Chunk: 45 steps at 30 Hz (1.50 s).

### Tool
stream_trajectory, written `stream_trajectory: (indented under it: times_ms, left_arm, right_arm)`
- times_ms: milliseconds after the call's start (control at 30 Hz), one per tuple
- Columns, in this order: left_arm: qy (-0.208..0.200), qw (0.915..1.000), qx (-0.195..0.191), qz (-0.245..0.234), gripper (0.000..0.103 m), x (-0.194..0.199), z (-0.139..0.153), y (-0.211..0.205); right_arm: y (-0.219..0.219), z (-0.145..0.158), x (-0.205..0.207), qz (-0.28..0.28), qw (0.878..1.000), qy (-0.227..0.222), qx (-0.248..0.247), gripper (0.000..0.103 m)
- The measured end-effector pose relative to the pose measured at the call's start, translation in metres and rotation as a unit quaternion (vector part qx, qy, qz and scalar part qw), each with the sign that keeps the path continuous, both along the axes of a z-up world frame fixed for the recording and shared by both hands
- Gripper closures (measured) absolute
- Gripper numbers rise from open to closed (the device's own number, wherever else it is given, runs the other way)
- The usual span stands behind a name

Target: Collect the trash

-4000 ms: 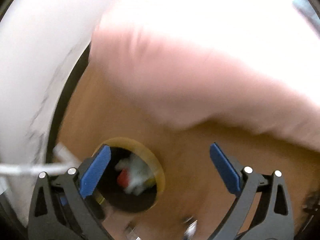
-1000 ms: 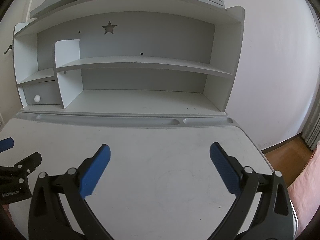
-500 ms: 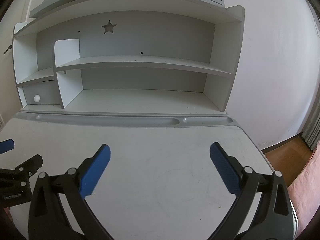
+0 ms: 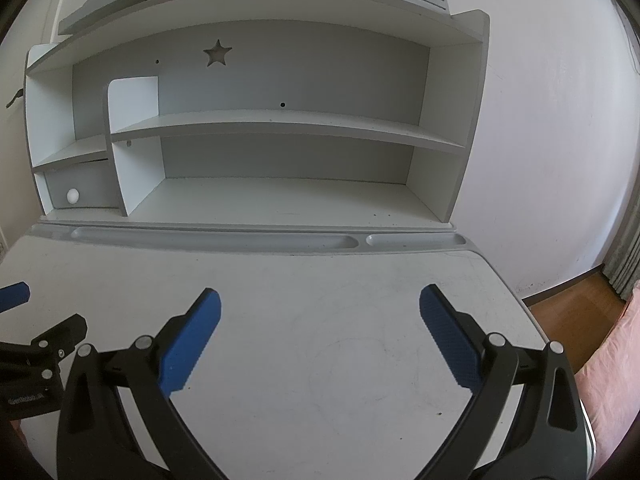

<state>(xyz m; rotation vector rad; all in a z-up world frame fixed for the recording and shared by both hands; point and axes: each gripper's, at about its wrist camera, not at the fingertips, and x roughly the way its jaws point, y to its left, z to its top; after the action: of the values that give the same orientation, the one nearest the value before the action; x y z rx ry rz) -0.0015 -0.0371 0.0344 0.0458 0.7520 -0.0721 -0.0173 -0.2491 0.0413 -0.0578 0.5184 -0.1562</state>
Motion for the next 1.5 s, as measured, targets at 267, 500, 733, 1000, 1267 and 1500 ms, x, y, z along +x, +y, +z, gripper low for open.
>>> stream_trajectory:
  times_ms: [267,500,733,1000,1267,1500]
  left_arm:
    - [-0.012,0.9995,0.028,0.009,0.006,-0.005,0.001,-0.004]
    - [-0.008,0.9995,0.028,-0.015,0.006,-0.008,0.001,-0.012]
    - [0.001,0.9992,0.038,0.008,0.006,-0.005,-0.001,-0.009]
    - [-0.002,0.9991,0.043,0.007,0.006,-0.008,0.003,-0.011]
    - [0.022,0.9994,0.025,-0.005,0.006,-0.004,0.000,-0.011]
    - [0.027,0.9995,0.017,0.001,0.006,-0.003,-0.002,-0.008]
  right_arm:
    - [-0.004,-0.002,0.000,-0.005,1.000,0.003,0.000,0.007]
    - [-0.005,-0.002,0.000,-0.005,1.000,0.003,0.000,0.007]
    - [-0.004,-0.002,0.000,-0.006,1.000,0.004,0.003,0.007]
    - [-0.004,-0.002,-0.001,-0.006,1.000,0.004,0.003,0.007]
    - [-0.005,-0.002,0.000,-0.007,1.000,0.005,0.005,0.007]
    - [-0.005,-0.009,-0.001,-0.012,0.999,0.036,-0.002,0.007]
